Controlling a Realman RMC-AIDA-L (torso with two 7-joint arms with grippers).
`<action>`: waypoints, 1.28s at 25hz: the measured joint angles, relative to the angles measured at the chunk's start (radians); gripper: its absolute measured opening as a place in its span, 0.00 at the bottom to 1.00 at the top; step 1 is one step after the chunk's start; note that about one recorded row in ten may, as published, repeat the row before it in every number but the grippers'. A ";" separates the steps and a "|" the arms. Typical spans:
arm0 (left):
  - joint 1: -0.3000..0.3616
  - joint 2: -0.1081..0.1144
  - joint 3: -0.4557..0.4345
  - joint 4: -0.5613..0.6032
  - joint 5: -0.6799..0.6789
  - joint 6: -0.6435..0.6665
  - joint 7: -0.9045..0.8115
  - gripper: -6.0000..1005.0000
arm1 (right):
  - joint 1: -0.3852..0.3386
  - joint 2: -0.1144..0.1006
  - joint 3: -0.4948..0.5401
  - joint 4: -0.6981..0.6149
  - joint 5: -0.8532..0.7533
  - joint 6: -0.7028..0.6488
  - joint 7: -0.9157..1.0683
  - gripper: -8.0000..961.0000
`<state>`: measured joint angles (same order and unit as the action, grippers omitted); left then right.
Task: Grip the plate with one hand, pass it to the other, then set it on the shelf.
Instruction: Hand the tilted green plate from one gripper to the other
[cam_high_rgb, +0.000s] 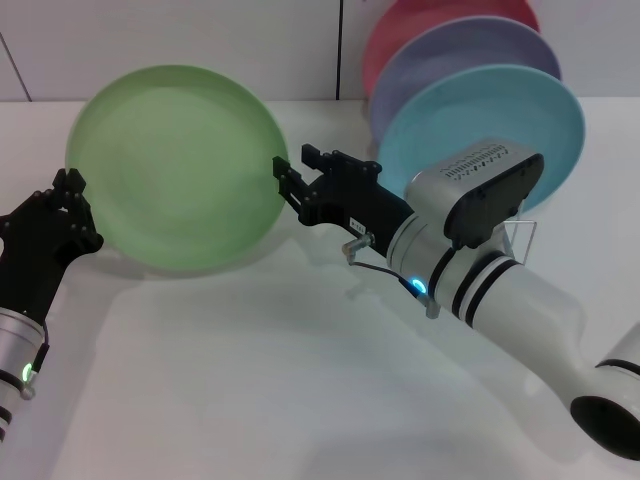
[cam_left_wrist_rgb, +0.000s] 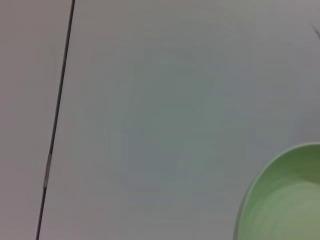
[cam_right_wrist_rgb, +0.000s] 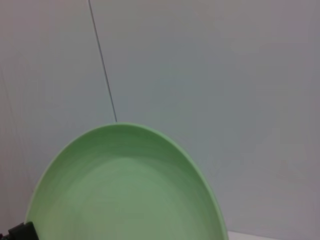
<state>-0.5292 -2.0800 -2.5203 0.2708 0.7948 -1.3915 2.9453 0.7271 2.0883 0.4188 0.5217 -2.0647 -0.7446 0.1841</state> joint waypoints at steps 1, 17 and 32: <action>0.000 0.000 0.000 0.000 0.000 0.000 0.000 0.04 | 0.000 0.000 0.000 0.001 0.000 -0.001 0.000 0.43; 0.000 0.000 0.000 0.002 0.002 0.000 0.000 0.04 | 0.000 0.001 0.001 0.011 0.000 -0.002 -0.005 0.34; 0.001 0.000 0.002 0.010 0.003 -0.006 0.000 0.04 | 0.000 0.001 0.002 0.011 0.000 0.000 -0.006 0.25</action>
<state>-0.5280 -2.0800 -2.5186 0.2807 0.7977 -1.3971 2.9453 0.7272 2.0893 0.4203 0.5323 -2.0647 -0.7442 0.1784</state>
